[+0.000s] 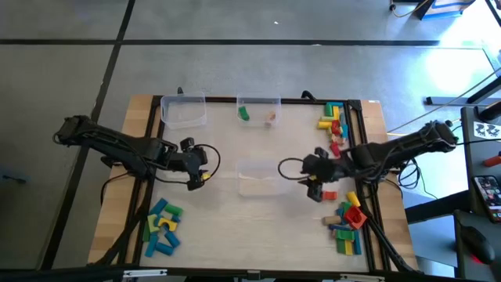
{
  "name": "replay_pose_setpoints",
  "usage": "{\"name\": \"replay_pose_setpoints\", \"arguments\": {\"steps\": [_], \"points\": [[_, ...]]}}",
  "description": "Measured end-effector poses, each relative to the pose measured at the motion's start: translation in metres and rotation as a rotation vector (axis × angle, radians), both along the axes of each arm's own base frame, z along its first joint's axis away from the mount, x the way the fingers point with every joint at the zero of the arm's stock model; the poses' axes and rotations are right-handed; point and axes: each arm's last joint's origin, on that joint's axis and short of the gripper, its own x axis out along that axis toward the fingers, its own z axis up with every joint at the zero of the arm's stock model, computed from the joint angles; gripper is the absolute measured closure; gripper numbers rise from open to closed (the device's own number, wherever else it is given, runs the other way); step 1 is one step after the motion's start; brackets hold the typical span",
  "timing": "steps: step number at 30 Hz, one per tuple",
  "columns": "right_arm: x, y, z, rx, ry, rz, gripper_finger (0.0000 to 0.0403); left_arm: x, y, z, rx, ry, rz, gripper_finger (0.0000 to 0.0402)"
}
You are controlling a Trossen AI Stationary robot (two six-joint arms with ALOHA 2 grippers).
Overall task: Sort blocks by size
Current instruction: Put the orange arch block into the top right transparent bin
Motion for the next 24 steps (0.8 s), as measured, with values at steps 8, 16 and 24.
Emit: {"name": "replay_pose_setpoints", "arguments": {"steps": [8, 16, 24], "points": [[-0.018, 0.019, -0.015, -0.006, 0.086, -0.077, 0.0226, 0.000, 0.000, 0.000, 0.007, 0.000, -0.012, 0.0192], [-0.039, 0.027, -0.048, 0.009, 0.244, -0.129, 0.0226, 0.002, 0.000, 0.001, 0.004, -0.021, -0.014, 0.0192], [-0.059, 0.027, -0.086, -0.020, 0.371, -0.105, 0.0226, 0.002, 0.000, 0.001, 0.004, -0.022, -0.015, 0.0192]]}}
